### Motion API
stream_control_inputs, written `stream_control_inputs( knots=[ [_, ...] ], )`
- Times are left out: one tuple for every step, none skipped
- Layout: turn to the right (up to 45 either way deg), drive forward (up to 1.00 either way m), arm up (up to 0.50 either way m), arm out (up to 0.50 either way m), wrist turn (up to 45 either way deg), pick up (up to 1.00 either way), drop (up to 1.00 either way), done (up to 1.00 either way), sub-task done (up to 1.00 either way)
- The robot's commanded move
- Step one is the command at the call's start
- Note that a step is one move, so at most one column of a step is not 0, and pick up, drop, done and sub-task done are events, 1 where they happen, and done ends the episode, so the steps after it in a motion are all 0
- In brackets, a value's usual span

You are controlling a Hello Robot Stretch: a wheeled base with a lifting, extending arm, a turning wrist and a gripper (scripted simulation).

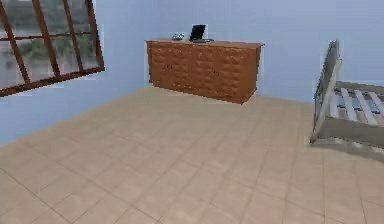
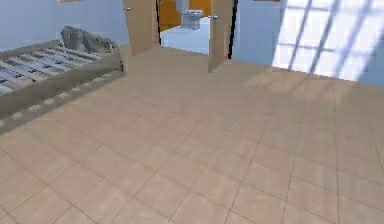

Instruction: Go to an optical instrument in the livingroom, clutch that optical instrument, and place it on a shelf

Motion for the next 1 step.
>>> stream_control_inputs(
  knots=[
    [45.0,0.0,0.0,0.0,0.0,0.0,0.0,0.0,0.0]
  ],
)
